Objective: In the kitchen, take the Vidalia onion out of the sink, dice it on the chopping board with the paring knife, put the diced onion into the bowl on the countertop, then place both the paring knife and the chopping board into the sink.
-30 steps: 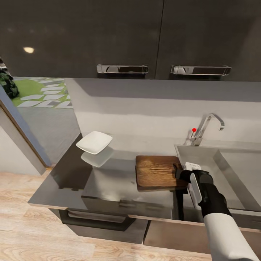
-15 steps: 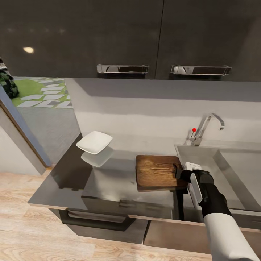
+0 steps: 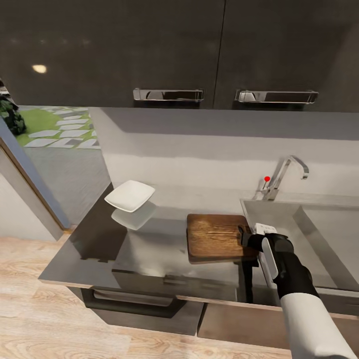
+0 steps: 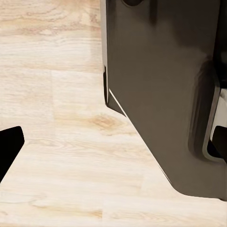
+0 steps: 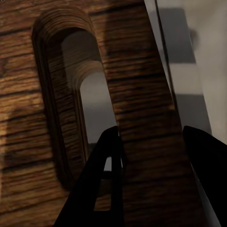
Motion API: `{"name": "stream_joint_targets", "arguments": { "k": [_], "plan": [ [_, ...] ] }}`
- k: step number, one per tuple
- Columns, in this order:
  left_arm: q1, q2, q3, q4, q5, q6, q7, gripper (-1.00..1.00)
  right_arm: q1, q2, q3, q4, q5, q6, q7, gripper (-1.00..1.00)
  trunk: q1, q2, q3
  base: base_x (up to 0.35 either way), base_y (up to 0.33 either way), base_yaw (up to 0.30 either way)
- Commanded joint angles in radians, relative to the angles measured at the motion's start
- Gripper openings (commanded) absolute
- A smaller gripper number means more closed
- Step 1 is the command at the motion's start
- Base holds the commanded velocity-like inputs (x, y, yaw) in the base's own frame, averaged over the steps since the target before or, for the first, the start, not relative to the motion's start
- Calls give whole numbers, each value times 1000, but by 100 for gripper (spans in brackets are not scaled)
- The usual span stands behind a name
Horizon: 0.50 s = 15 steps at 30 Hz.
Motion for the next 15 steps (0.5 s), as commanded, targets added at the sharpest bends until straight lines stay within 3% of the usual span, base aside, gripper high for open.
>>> {"name": "stream_joint_targets", "arguments": {
  "k": [1,15],
  "plan": [
    [-1,0,0,2,0,-6,0,100,0,-1,-3,15,34,6,-2,-100,1,-1,-2,0,0,0],
    [-1,0,0,2,0,-6,0,100,0,-1,-1,-71,51,65,-2,-100,1,-1,-2,0,0,0]
  ]
}}
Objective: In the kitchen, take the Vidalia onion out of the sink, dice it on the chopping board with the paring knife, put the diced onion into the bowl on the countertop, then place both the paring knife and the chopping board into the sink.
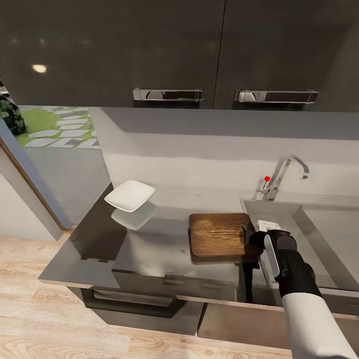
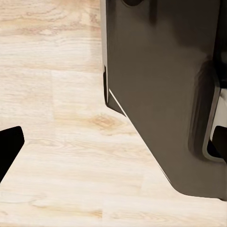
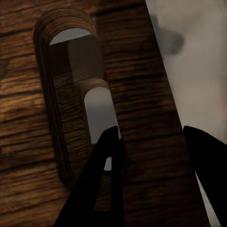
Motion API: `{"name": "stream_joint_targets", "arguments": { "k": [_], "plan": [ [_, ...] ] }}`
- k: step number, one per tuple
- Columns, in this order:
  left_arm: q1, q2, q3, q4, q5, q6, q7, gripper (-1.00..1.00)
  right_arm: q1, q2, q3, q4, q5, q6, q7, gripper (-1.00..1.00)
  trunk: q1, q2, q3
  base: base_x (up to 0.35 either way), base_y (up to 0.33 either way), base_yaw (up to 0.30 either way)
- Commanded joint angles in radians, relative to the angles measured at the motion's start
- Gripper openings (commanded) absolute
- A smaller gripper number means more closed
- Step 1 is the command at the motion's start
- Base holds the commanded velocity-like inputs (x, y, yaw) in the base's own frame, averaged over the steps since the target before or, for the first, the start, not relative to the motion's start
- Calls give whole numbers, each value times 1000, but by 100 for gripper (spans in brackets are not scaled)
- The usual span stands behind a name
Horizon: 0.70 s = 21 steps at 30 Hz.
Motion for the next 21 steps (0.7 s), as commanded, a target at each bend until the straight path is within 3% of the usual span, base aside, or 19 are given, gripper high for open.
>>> {"name": "stream_joint_targets", "arguments": {
  "k": [1,21],
  "plan": [
    [-1,0,-1,2,0,-6,0,100,-1,0,-1,-3,2,6,1,-100,1,-2,-2,0,0,0],
    [-1,0,-1,2,0,-6,-1,100,-1,0,0,-7,6,10,1,-100,1,-2,-2,0,0,0]
  ]
}}
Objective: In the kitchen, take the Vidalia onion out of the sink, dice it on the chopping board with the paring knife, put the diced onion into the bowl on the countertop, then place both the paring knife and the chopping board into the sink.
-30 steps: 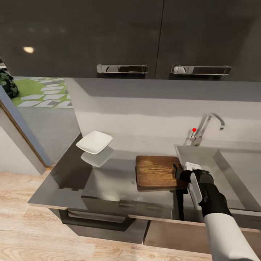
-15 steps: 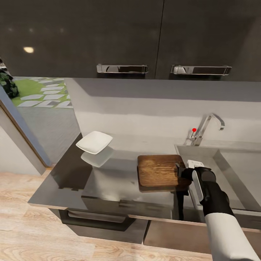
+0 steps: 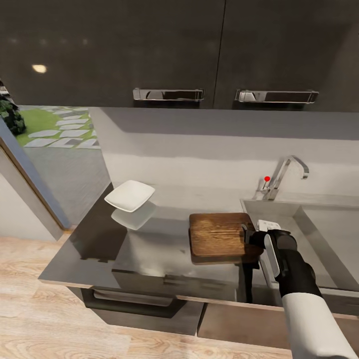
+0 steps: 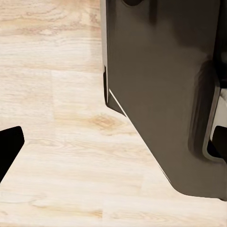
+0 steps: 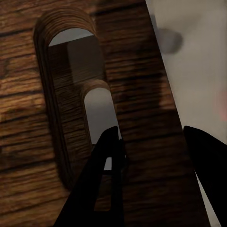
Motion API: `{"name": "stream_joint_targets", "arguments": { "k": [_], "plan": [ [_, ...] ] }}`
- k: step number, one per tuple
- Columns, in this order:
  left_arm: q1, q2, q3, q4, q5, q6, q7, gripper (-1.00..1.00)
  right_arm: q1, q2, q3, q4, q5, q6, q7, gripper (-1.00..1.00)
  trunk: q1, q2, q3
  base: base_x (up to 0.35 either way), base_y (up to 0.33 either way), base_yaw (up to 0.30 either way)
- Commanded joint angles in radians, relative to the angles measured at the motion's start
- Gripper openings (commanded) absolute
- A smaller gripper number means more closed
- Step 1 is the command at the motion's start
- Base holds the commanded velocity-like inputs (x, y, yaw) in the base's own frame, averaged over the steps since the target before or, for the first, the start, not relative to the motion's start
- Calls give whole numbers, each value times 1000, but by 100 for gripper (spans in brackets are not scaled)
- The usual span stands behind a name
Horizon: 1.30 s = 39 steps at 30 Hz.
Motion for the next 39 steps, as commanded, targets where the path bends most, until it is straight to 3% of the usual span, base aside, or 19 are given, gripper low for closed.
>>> {"name": "stream_joint_targets", "arguments": {
  "k": [1,14,22,39],
  "plan": [
    [-1,0,0,2,0,-6,0,100,-1,0,-1,-1,0,5,1,-100,1,-2,-2,0,31,0],
    [-1,0,-1,2,0,-6,0,100,-1,-14,-5,-1,0,5,0,-100,1,-2,-2,-42,230,0],
    [-1,0,-1,2,0,-6,0,100,-1,-20,-7,-1,-1,6,0,-100,1,-2,-1,-25,53,-5],
    [-1,0,-1,2,0,-6,0,100,-1,-20,-7,-1,-1,6,0,-100,1,-2,12,-1,8,-202]
  ]
}}
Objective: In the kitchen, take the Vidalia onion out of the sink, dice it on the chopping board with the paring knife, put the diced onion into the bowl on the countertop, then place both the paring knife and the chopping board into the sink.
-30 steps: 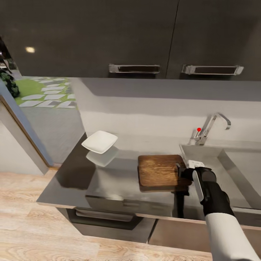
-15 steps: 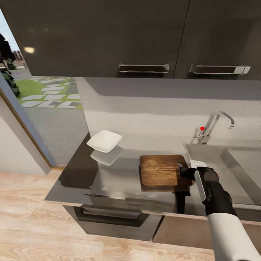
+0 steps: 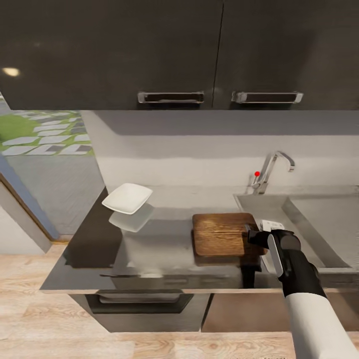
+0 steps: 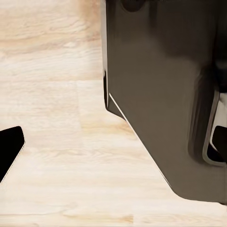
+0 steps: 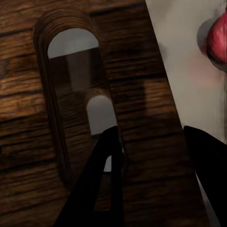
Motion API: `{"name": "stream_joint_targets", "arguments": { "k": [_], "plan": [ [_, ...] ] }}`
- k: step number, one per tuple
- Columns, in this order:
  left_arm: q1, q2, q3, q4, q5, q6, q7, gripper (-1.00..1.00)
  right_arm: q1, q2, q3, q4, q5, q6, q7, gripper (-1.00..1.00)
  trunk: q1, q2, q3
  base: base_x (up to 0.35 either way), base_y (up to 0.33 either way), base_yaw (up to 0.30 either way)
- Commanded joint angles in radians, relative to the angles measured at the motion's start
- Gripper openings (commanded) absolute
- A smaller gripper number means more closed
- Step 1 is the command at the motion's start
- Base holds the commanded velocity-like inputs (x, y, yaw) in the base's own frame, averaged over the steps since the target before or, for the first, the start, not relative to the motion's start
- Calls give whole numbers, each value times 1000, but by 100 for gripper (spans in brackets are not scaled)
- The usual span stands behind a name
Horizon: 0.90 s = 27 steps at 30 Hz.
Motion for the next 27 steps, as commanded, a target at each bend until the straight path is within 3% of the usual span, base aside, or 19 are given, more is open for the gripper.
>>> {"name": "stream_joint_targets", "arguments": {
  "k": [1,11,27],
  "plan": [
    [-1,0,-1,2,0,-5,0,100,-1,0,0,-1,0,4,1,-100,1,-2,-1,0,118,-144],
    [-1,0,-1,2,0,-5,1,100,-1,2,1,-1,-1,4,2,-100,1,-2,0,0,72,-22],
    [-1,0,0,2,0,-5,1,100,-1,5,7,1,-2,3,2,-100,1,-2,0,34,-35,0]
  ]
}}
